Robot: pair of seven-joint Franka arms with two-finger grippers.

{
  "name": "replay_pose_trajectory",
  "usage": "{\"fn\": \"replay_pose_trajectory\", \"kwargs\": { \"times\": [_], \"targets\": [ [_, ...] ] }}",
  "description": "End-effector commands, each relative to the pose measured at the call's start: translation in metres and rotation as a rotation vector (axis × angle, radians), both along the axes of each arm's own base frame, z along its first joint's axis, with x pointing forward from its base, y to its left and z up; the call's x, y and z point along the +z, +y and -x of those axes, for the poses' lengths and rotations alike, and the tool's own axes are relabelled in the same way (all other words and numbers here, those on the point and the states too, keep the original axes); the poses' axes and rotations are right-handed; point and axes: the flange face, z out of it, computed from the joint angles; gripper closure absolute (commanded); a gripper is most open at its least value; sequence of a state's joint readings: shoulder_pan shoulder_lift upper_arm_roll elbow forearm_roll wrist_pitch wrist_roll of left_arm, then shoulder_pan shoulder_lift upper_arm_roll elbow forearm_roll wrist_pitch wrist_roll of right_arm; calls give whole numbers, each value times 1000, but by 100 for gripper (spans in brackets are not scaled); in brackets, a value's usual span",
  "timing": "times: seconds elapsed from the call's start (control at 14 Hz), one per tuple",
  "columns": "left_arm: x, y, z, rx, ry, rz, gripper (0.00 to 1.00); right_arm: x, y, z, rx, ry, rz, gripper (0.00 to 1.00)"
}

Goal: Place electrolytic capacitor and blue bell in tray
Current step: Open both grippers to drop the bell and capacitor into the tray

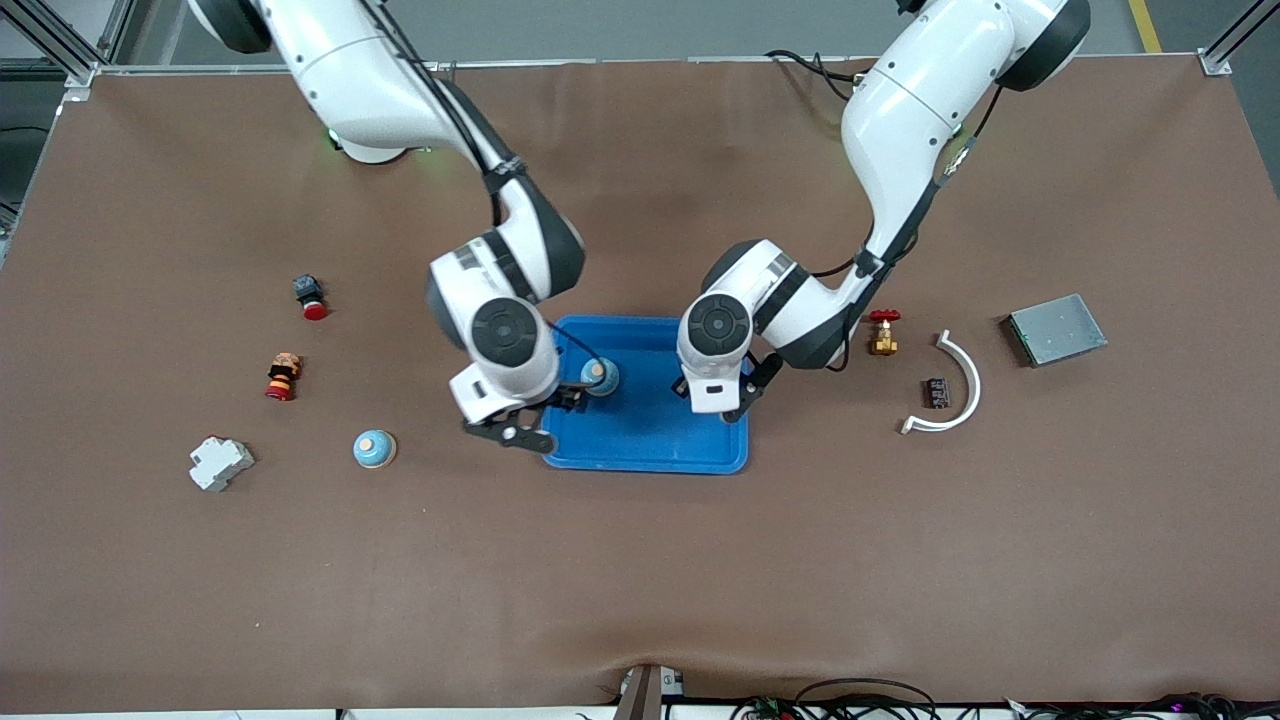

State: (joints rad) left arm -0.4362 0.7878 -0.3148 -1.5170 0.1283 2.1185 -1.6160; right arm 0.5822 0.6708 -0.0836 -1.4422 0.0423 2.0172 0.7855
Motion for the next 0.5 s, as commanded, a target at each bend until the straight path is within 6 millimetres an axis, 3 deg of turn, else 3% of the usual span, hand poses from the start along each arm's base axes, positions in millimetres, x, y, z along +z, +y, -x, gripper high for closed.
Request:
{"fn": "replay_pose_trajectory", "kwargs": {
  "times": [0.0,0.07,0.21,0.36,0.43],
  "targets": [
    [-5,-12,6,-10,-15,-15,91,21,-46,-11,-16,1,-18,0],
    [-9,-12,6,-12,-10,-18,91,27,-57,-15,59,-3,-28,0],
    [-15,-10,7,-13,-4,-23,78,27,-97,-25,108,-18,-43,0],
    [-17,-11,8,-17,-4,-26,73,23,-132,-32,165,-34,-54,0],
    [-18,-10,8,-20,-3,-27,56,19,-152,-37,187,-34,-57,0]
  ]
}}
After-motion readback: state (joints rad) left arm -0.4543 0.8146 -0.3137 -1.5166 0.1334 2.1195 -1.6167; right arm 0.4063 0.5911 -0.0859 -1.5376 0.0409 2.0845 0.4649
